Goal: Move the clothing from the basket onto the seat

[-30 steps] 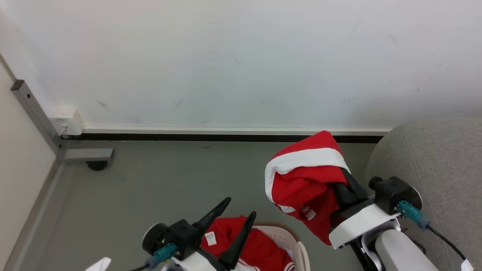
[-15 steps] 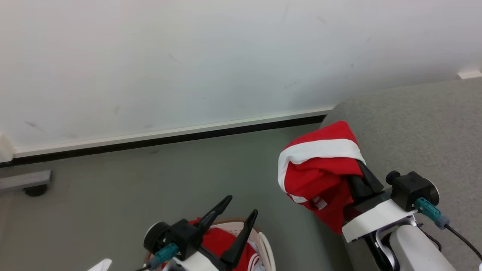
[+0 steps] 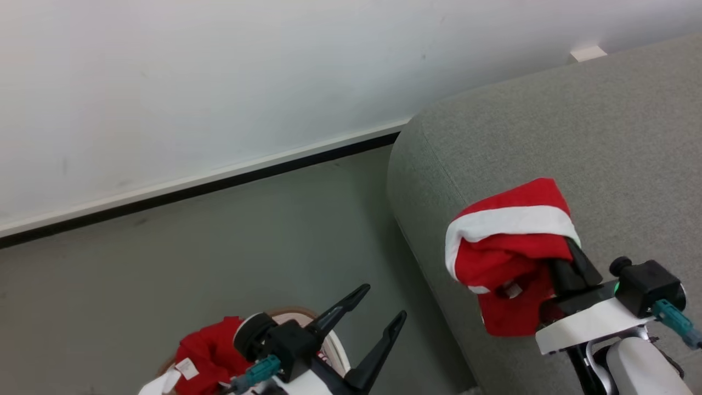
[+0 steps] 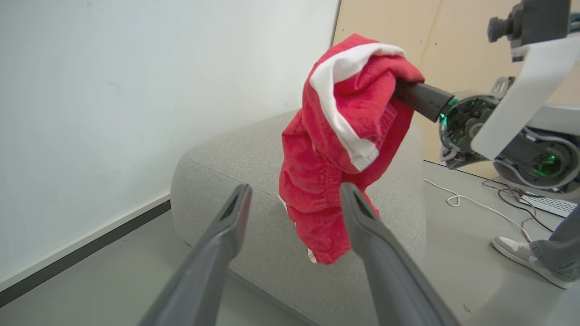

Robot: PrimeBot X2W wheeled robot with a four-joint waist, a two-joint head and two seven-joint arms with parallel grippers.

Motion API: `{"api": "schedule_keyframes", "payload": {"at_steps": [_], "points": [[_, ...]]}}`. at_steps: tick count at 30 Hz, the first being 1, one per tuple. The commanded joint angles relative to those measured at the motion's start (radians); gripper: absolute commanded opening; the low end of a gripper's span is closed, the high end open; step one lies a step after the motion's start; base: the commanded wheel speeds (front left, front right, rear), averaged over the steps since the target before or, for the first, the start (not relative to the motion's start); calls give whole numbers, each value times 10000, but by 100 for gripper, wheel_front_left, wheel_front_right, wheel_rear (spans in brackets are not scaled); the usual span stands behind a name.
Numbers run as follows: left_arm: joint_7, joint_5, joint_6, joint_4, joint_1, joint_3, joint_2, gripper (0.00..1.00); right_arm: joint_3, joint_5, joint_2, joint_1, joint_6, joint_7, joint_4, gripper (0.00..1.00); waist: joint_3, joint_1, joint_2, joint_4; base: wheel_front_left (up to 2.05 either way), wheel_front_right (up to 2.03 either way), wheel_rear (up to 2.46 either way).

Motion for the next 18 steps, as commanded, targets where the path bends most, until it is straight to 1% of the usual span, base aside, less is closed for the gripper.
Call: {"api": "schedule_keyframes", "payload": {"at_steps": [1, 5, 11, 15, 18], "points": [[-8, 79, 19, -65, -136, -7, 121, 100, -138, -9, -2, 40, -21, -2, -99, 0, 319, 0, -1, -123, 0, 0, 0], [-9, 96, 18, -317, -545, -304, 447, 100, -939, 107, 270, -215, -21, 17, -310, 0, 1137, 0, -1, 8, 0, 0, 0], [-9, 13, 16, -746, -1799, -890, 1341, 100, -2464, -104, 408, -1664, -21, 468, -627, 0, 2973, 0, -1, 519, 0, 0, 0], [-9, -2, 16, -1190, -2905, -1271, 1937, 100, -3740, -313, 233, -3280, -21, 1131, -970, 0, 4391, 0, -1, 986, 0, 0, 0], [-9, 40, 15, -1510, -3745, -1520, 2309, 100, -4819, -672, -102, -4583, -21, 1818, -1088, 0, 5359, 0, -1, 1340, 0, 0, 0]]}}
